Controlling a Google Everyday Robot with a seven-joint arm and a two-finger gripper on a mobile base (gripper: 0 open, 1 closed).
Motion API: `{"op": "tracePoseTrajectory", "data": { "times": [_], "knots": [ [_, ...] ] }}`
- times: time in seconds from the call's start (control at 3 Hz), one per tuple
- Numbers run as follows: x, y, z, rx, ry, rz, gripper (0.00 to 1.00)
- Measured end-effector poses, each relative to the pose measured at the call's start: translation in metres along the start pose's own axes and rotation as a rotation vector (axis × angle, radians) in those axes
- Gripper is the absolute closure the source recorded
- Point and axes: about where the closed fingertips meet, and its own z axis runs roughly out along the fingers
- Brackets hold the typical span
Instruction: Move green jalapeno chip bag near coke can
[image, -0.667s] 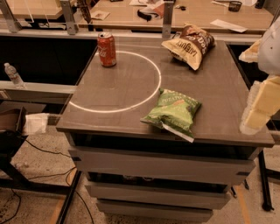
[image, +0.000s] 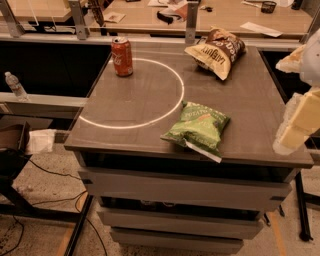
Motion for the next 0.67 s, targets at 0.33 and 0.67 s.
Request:
{"op": "tracePoseTrajectory", "data": {
  "times": [0.33, 0.67],
  "knots": [
    [-0.0048, 0.0063, -0.0016, 0.007, -0.087, 0.038, 0.0],
    [-0.0122, 0.0153, 0.0042, 0.01, -0.158, 0.07, 0.0]
  ]
}}
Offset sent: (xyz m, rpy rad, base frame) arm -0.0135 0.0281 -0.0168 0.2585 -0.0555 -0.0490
